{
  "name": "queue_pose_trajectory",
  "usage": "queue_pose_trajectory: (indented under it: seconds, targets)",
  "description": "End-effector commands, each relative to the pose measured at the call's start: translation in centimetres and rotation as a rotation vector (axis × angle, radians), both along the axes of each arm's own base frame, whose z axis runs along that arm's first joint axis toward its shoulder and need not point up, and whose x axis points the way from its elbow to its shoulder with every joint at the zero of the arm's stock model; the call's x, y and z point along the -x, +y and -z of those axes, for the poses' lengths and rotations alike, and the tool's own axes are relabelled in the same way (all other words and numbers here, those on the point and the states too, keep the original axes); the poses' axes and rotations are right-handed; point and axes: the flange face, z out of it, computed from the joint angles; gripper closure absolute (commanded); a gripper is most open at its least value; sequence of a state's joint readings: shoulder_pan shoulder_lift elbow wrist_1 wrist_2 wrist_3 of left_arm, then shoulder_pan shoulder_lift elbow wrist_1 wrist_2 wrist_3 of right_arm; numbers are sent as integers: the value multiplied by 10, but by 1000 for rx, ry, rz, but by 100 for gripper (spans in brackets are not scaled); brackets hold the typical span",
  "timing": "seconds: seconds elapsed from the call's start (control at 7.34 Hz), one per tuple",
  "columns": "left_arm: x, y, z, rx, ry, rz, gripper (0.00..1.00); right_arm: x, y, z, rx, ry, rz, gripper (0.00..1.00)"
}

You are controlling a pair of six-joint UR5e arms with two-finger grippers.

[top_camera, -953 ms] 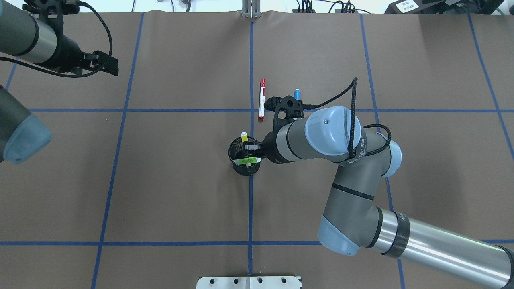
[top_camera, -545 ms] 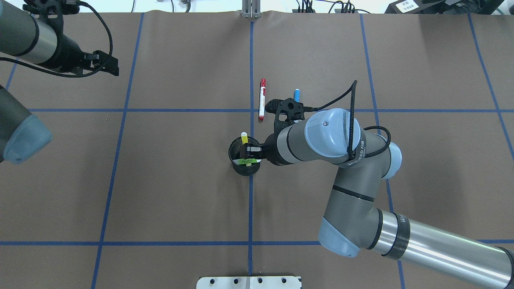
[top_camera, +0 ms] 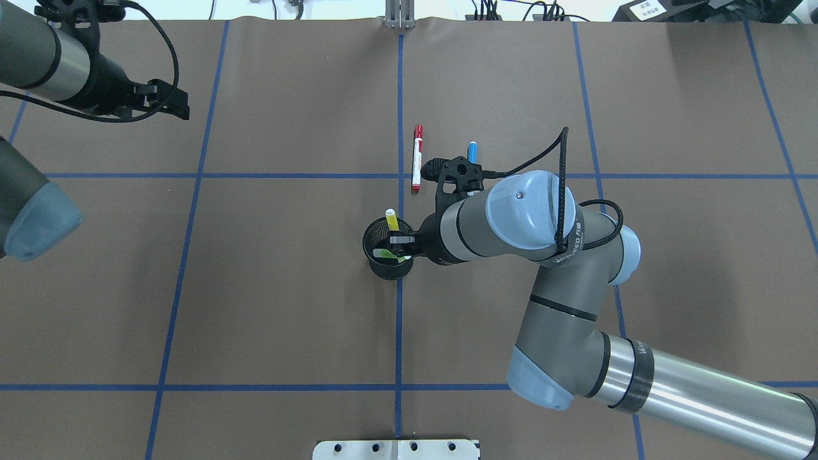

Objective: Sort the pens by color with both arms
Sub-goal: 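Lower the right gripper onto the green highlighter in the cup, then lift the green highlighter out of the cup with the right gripper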

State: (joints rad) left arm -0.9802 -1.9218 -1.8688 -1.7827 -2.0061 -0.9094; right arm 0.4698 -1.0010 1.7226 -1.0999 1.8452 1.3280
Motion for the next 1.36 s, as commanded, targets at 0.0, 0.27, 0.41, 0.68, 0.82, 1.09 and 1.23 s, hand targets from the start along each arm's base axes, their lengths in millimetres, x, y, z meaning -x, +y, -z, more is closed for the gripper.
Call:
queue_pose_trajectory:
  seconds: [0.0, 0.27, 0.41, 0.68, 0.82, 1.09, 1.23]
  targets:
    - [0, 0, 1, 3, 4, 4, 0, -3, 0, -3, 0, 2, 1, 100]
    - [-3, 1, 0, 23, 13, 17, 0, -31, -1, 13, -6, -36, 0, 100]
    - [-4, 1, 3, 32, 21, 26, 0, -53, 5, 30, 5, -26, 2, 100]
    - [-4, 0, 2, 32, 20, 23, 0, -84, 9, 56, 9, -20, -16, 100]
    - [-4, 1, 3, 30, 21, 23, 0, -94, 0, 60, 8, -24, -40, 100]
    - [-3, 1, 2, 31, 21, 25, 0, -108, -13, 65, -10, -21, -114, 100]
    - [-3, 1, 1, 33, 20, 24, 0, -111, -20, 72, -8, -29, -153, 100]
